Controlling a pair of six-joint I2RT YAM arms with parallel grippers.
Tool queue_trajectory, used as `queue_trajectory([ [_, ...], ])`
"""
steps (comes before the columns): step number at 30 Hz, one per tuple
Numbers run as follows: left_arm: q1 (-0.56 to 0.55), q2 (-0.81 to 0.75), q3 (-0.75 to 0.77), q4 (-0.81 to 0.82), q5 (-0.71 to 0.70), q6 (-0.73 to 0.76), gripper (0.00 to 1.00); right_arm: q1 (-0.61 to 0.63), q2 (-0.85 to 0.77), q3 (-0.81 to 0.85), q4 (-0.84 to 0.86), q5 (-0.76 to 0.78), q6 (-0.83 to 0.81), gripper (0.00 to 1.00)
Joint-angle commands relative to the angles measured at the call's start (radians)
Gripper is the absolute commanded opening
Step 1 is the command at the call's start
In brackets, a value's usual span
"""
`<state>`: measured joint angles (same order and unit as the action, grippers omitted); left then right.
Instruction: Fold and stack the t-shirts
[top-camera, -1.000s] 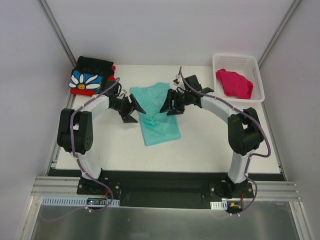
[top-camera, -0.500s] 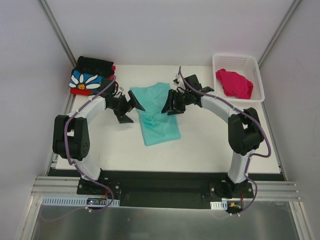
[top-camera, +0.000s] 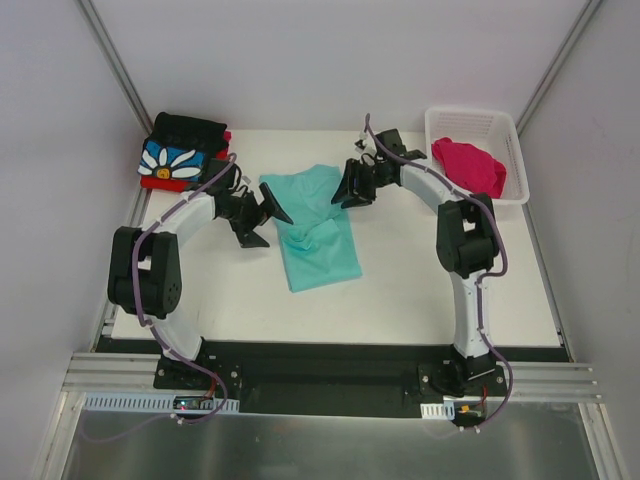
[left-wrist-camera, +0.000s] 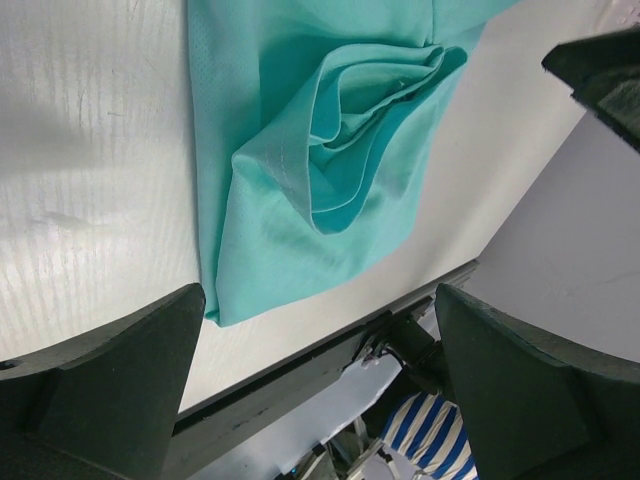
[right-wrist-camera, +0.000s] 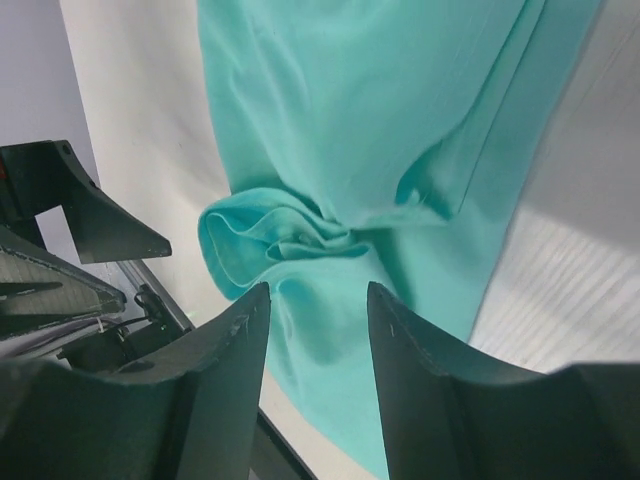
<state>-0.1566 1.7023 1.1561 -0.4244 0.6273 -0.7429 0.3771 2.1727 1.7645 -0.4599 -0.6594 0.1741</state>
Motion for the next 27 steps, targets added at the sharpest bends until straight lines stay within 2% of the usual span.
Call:
queue_trajectory([
  [1, -0.001, 0.014, 0.053, 0.009, 0.025, -0.004, 0.99, -0.018, 0.111, 0.187, -0.161, -0.124, -0.103, 0.47],
  [14, -0.001, 0.0, 0.04, 0.009, 0.026, -0.006, 0.99, -0.018, 0.058, 0.015, -0.082, -0.164, -0.117, 0.46],
  [27, -0.001, -0.016, 0.022, -0.005, 0.028, 0.005, 0.99, -0.021, 0.105, 0.085, -0.069, -0.226, -0.134, 0.45],
])
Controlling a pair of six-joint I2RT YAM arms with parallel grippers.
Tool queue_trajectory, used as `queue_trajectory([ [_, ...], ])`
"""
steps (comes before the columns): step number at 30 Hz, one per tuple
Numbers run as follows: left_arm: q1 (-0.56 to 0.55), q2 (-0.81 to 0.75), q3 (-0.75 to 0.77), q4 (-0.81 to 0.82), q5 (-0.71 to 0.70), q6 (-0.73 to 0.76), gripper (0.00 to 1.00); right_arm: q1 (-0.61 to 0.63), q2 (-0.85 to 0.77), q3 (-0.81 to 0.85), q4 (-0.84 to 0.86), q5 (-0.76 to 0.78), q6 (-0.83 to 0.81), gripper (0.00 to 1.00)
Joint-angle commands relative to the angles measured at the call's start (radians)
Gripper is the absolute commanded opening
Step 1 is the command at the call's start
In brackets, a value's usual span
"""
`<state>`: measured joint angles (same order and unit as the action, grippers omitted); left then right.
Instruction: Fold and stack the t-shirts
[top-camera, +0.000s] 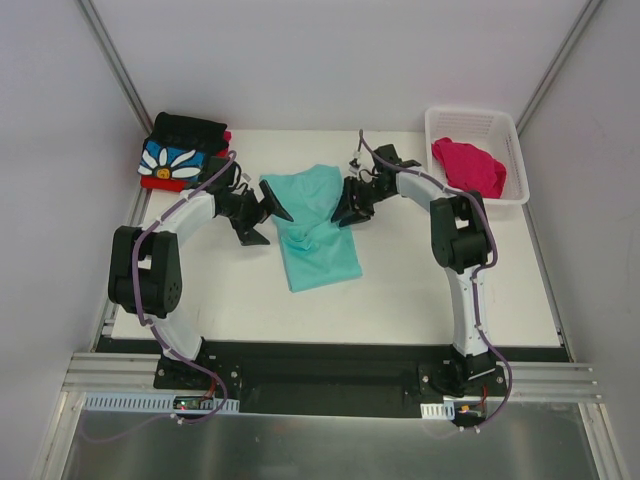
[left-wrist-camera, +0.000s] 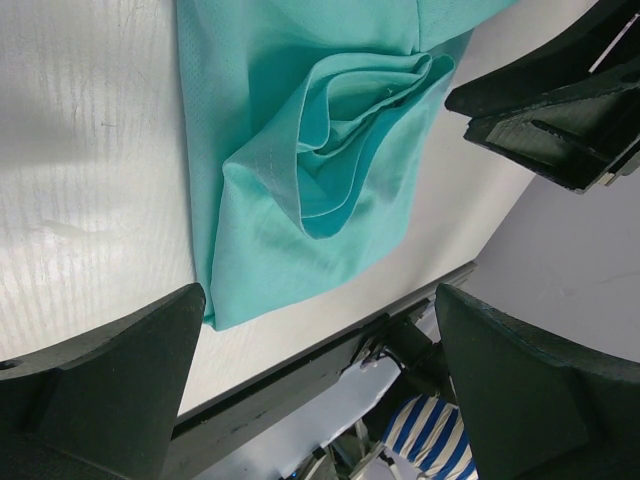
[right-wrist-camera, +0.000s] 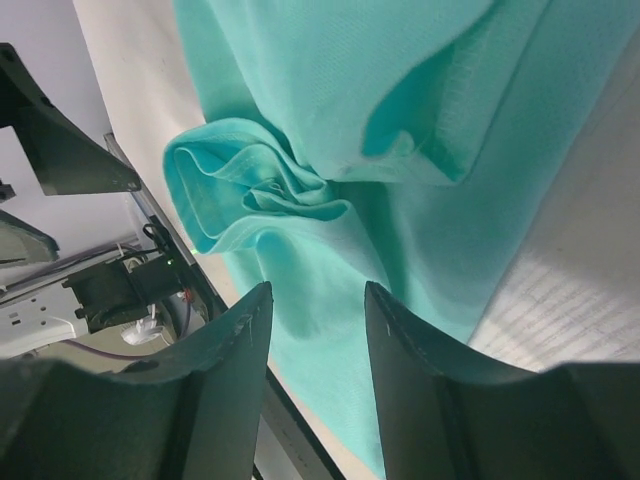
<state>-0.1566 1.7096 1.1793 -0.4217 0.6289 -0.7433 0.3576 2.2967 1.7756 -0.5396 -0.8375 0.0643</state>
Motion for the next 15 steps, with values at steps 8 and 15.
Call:
queue_trajectory([
  [8, -0.001, -0.033, -0.004, -0.022, 0.02, 0.015, 0.99, -0.008, 0.053, 0.156, -0.005, -0.071, -0.029, 0.45],
  [15, 0.0, -0.033, 0.013, -0.043, 0.015, 0.022, 0.99, -0.014, 0.076, 0.163, -0.008, -0.075, -0.037, 0.44],
])
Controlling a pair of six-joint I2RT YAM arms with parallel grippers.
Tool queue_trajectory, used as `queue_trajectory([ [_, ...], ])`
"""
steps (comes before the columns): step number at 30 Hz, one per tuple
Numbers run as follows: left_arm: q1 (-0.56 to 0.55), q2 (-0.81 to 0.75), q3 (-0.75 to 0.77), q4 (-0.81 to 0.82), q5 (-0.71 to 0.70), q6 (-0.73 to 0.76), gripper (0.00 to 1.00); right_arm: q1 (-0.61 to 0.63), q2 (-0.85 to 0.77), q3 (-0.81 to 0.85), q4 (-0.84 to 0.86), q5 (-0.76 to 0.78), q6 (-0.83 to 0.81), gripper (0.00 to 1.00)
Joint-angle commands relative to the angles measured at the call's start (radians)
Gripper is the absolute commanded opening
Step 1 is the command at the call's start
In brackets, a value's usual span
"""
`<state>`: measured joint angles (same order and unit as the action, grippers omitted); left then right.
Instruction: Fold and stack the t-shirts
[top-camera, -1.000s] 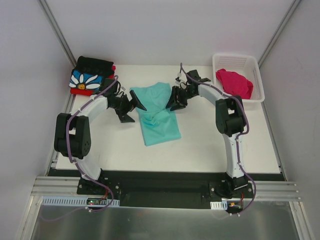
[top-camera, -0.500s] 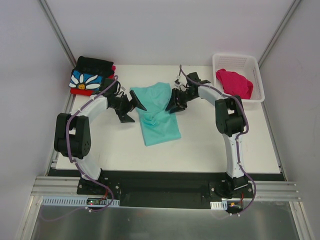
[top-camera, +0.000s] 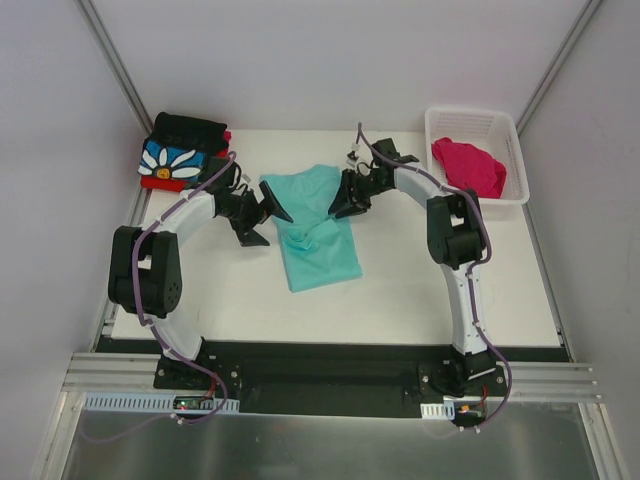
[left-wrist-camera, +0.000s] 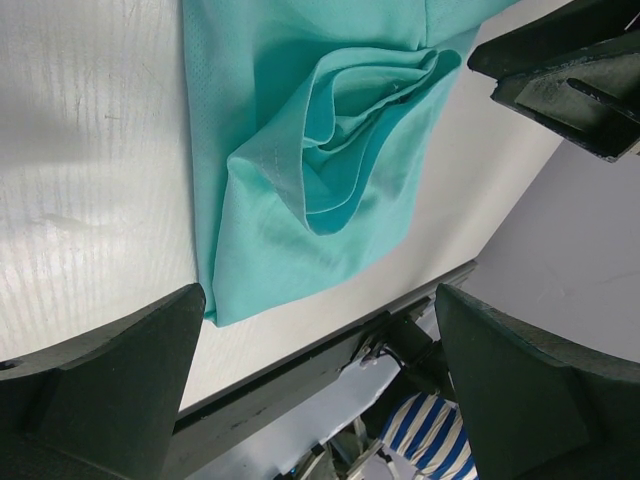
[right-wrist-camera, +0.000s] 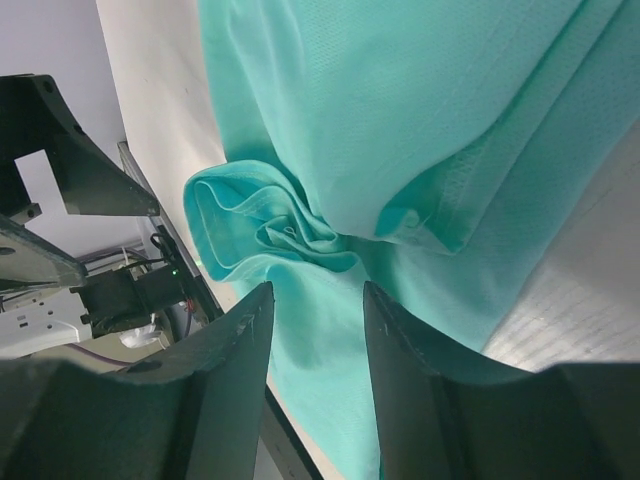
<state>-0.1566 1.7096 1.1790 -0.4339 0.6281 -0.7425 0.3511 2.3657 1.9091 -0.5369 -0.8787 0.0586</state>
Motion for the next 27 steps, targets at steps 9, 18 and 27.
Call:
queue_trajectory([
  [9, 0.0, -0.027, 0.01, -0.032, 0.015, 0.023, 0.99, -0.012, 0.02, 0.01, 0.008, -0.051, -0.033, 0.42],
  [18, 0.0, -0.022, 0.013, -0.032, 0.019, 0.025, 0.99, -0.011, 0.023, -0.021, 0.048, -0.072, -0.016, 0.41],
  [27, 0.0, -0.016, 0.018, -0.035, 0.024, 0.028, 0.99, -0.003, 0.041, -0.012, 0.075, -0.088, 0.009, 0.41],
])
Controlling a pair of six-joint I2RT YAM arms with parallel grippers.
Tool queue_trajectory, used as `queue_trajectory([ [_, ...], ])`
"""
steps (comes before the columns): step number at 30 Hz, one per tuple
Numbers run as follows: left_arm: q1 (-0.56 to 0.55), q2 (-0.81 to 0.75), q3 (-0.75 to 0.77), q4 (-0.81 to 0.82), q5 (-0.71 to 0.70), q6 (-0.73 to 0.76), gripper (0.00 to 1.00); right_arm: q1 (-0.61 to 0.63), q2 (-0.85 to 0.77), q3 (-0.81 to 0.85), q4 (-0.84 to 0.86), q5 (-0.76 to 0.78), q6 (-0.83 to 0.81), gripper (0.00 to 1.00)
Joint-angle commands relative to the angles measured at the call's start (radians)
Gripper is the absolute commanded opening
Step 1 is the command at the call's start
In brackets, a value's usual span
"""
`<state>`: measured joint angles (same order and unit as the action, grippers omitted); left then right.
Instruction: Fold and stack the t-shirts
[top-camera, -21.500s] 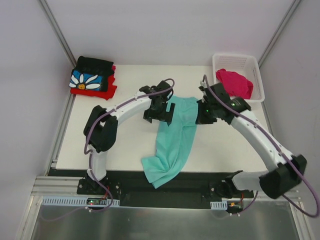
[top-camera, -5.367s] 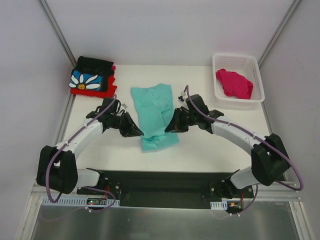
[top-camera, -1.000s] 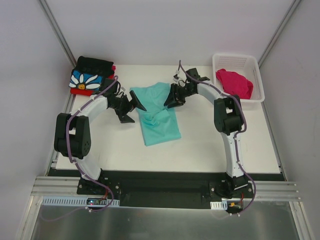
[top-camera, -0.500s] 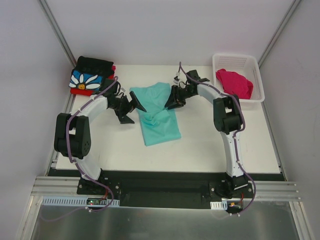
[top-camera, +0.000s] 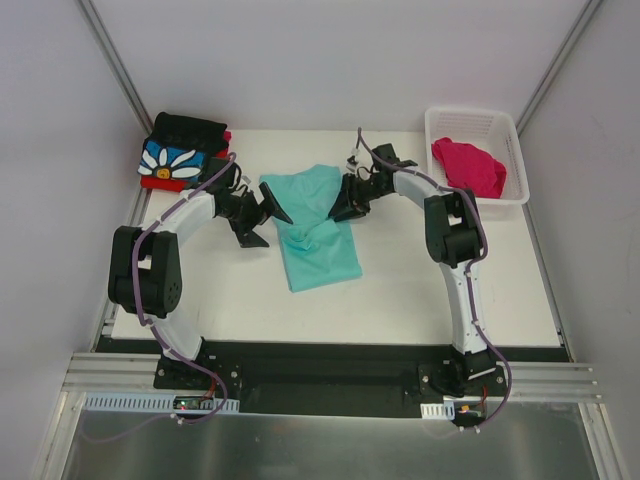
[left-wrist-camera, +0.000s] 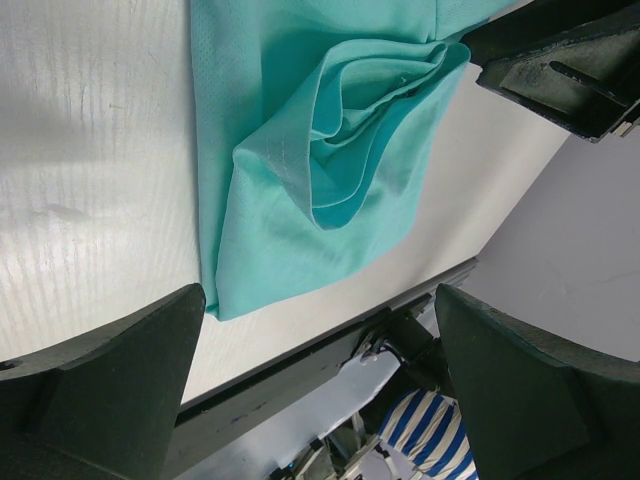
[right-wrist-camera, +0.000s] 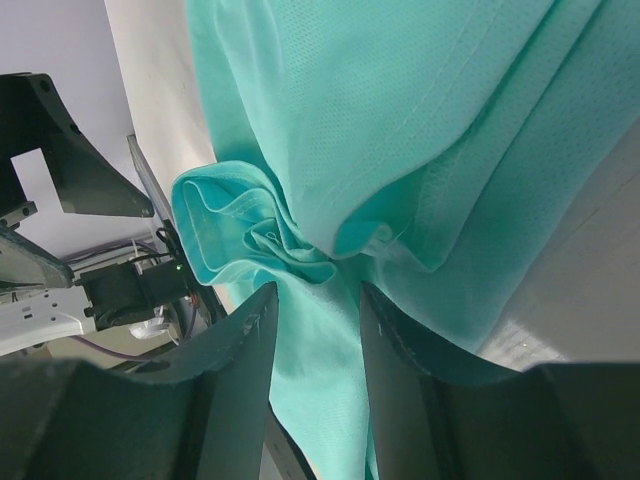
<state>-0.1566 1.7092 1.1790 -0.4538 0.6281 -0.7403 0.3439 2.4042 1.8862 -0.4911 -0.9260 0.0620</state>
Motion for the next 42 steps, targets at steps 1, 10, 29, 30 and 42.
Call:
queue_trajectory([
  [1, 0.0, -0.014, 0.018, -0.017, 0.022, 0.025, 0.99, 0.004, 0.004, 0.01, 0.031, -0.039, 0.009, 0.41],
  [10, 0.0, -0.014, 0.016, -0.017, 0.025, 0.027, 0.99, 0.015, 0.001, -0.018, 0.054, -0.042, 0.016, 0.31],
  [29, 0.0, -0.023, 0.004, -0.017, 0.033, 0.03, 0.99, 0.004, -0.047, -0.064, 0.043, -0.024, -0.004, 0.22],
  [30, 0.0, -0.023, 0.004, -0.017, 0.035, 0.032, 0.99, 0.001, -0.05, -0.059, 0.04, -0.022, -0.005, 0.22],
  [42, 0.0, -0.026, -0.001, -0.017, 0.038, 0.032, 0.99, -0.036, -0.076, -0.016, -0.024, -0.008, -0.039, 0.21],
])
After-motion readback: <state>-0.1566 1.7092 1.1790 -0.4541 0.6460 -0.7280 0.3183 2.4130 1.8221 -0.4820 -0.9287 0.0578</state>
